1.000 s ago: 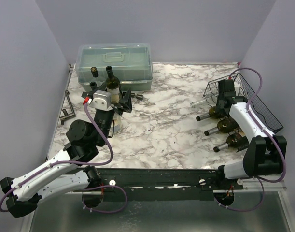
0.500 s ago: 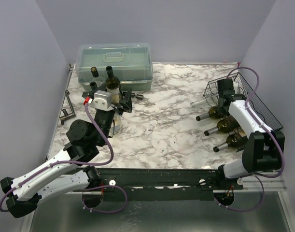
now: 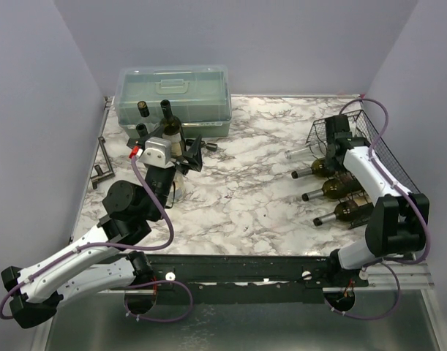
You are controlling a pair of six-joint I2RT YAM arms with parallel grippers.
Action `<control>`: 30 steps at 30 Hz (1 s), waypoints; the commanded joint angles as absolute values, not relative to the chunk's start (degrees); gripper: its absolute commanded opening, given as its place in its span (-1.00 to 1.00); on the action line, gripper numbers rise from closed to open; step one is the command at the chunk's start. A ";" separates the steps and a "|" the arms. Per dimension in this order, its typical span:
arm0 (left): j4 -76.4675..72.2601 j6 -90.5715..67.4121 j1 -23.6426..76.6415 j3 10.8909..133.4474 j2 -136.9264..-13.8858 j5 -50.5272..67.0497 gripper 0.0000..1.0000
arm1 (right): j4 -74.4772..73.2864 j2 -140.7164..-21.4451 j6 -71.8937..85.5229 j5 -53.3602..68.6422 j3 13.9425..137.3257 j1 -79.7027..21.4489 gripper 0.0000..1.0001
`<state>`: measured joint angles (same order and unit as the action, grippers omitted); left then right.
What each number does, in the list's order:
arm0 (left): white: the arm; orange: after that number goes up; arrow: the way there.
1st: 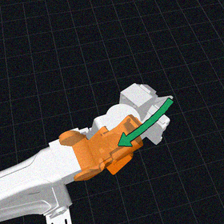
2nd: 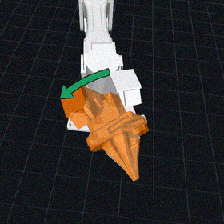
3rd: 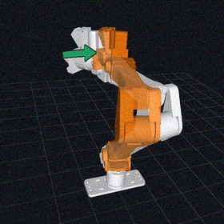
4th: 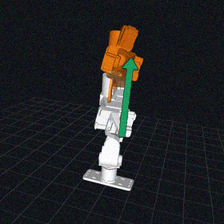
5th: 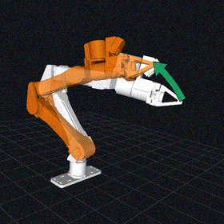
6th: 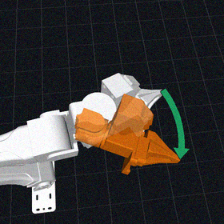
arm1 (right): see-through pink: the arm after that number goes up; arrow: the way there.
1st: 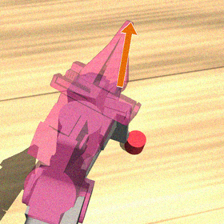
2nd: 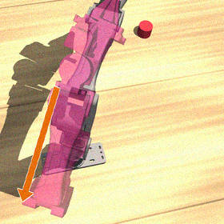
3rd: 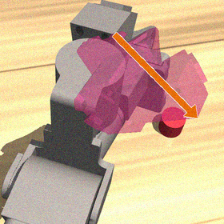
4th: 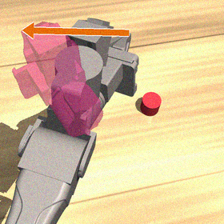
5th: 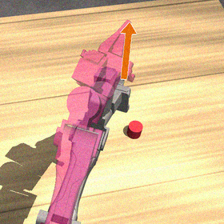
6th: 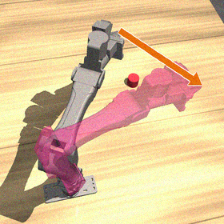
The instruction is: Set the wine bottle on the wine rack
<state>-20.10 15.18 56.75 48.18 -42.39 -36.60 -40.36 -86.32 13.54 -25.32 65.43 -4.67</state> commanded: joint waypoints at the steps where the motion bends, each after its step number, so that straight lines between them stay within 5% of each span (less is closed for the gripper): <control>1: -20.57 15.47 56.69 48.08 -42.53 -35.86 0.93 | -41.08 -87.07 23.51 -19.99 67.81 -7.10 -0.99; 21: -20.57 16.69 56.63 48.16 -43.15 -35.76 0.93 | -36.72 -80.16 35.07 -14.92 59.88 -11.25 -0.92; 25: -20.52 17.41 56.52 48.47 -43.32 -35.65 0.93 | -36.13 -81.24 30.11 -11.81 63.32 -11.23 -0.30; 30: -19.51 19.18 55.98 50.10 -45.41 -35.92 0.94 | -35.43 -81.00 24.74 -8.08 67.76 -11.25 0.08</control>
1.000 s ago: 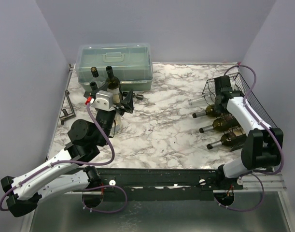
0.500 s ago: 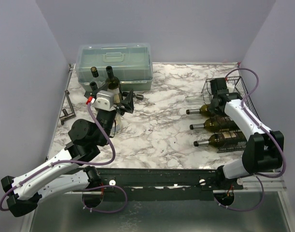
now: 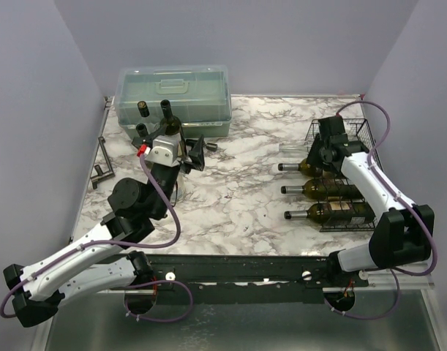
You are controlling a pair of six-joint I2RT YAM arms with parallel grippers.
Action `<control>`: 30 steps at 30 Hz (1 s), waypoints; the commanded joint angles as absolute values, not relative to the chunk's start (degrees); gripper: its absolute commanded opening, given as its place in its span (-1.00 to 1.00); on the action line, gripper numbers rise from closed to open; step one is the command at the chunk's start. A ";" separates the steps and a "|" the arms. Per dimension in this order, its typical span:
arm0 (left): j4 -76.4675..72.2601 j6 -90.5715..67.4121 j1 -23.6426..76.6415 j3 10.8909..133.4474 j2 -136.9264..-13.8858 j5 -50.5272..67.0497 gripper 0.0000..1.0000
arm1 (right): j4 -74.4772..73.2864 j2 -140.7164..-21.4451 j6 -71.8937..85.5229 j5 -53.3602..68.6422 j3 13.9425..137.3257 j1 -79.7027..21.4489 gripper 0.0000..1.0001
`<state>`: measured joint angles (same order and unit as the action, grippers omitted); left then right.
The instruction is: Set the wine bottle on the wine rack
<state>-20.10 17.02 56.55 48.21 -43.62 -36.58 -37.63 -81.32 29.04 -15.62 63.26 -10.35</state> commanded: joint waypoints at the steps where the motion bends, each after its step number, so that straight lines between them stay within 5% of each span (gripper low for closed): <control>1: -19.00 19.48 55.90 50.71 -46.06 -36.35 0.94 | -35.21 -80.74 23.61 -7.31 68.47 -11.21 0.12; 14: -12.57 17.49 55.90 69.39 -55.86 -41.48 0.98 | -8.73 -74.35 22.28 18.87 61.66 -15.09 0.49; 19: -14.05 21.49 55.85 76.88 -60.25 -40.37 0.97 | 6.66 -78.85 23.65 20.92 61.18 -25.73 0.70; 26: -14.24 26.15 55.72 87.95 -66.62 -37.92 0.98 | 29.91 -87.02 25.70 19.95 59.77 -38.21 0.73; 30: -14.89 26.37 55.72 83.68 -64.35 -38.08 0.98 | 34.40 -92.08 24.40 16.65 61.99 -44.12 0.73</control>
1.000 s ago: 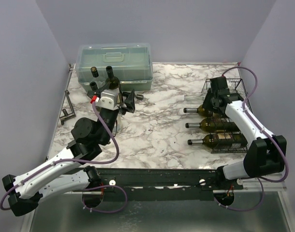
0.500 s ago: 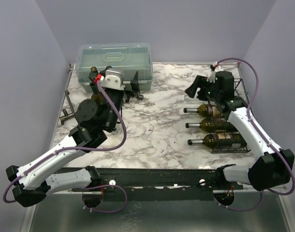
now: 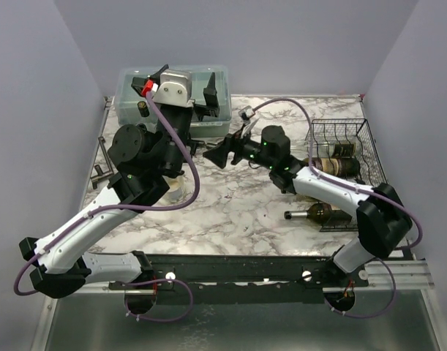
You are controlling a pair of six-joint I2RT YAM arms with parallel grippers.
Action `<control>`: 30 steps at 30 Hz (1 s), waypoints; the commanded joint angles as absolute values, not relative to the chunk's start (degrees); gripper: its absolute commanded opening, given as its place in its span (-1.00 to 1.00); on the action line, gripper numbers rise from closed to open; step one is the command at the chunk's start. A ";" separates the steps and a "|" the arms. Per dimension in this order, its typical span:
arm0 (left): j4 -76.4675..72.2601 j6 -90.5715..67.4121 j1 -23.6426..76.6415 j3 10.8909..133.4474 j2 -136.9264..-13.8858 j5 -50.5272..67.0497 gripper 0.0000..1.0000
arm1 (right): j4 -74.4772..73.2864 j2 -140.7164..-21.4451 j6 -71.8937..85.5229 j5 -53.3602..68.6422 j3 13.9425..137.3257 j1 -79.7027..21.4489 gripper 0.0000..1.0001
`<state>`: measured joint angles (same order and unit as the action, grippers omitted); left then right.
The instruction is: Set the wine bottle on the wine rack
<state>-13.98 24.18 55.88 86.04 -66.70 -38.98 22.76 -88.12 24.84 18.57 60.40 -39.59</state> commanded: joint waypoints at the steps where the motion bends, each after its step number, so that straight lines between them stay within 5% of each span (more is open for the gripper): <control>1: -15.10 26.09 55.72 82.20 -63.51 -38.08 0.98 | 35.38 -92.90 23.76 14.07 62.20 -45.55 0.74; 16: -17.93 27.24 52.73 70.97 -55.27 -34.88 0.98 | 49.86 -109.29 20.20 -0.49 70.89 -57.85 0.74; 30: -23.20 27.85 52.13 65.04 -51.54 -35.09 0.97 | 44.82 -117.89 15.39 -7.69 80.11 -60.20 0.61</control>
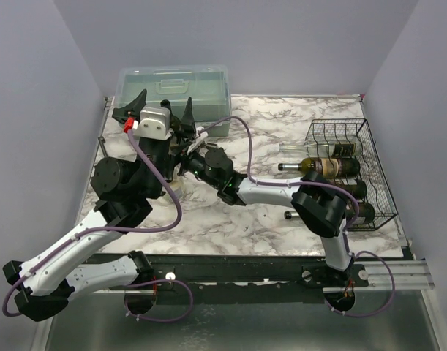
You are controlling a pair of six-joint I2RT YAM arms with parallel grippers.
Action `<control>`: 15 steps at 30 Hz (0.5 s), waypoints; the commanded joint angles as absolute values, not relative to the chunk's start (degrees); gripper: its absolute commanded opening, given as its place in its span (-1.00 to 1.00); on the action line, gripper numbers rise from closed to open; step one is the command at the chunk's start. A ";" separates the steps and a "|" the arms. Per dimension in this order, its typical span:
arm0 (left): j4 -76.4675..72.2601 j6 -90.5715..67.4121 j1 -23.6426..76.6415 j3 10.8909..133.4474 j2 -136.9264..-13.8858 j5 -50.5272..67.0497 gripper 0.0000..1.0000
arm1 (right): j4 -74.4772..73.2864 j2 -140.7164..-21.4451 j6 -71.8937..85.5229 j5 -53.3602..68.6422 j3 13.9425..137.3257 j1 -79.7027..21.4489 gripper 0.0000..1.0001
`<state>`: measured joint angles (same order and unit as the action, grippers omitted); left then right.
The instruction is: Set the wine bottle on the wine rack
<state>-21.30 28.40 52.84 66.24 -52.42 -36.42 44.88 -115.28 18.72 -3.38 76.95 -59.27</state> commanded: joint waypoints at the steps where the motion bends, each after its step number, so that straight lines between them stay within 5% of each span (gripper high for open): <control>1: -23.20 27.25 51.89 64.89 -51.35 -34.99 0.97 | 44.77 -118.53 14.72 -8.25 80.67 -60.51 0.58; 15: -24.92 26.25 50.64 62.14 -49.67 -34.52 0.97 | 43.59 -121.44 14.02 -11.74 82.26 -61.00 -0.13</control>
<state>-22.44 26.57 50.96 63.79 -50.57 -35.92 44.10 -120.03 15.55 -7.73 81.82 -61.01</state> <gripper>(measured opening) 0.987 0.500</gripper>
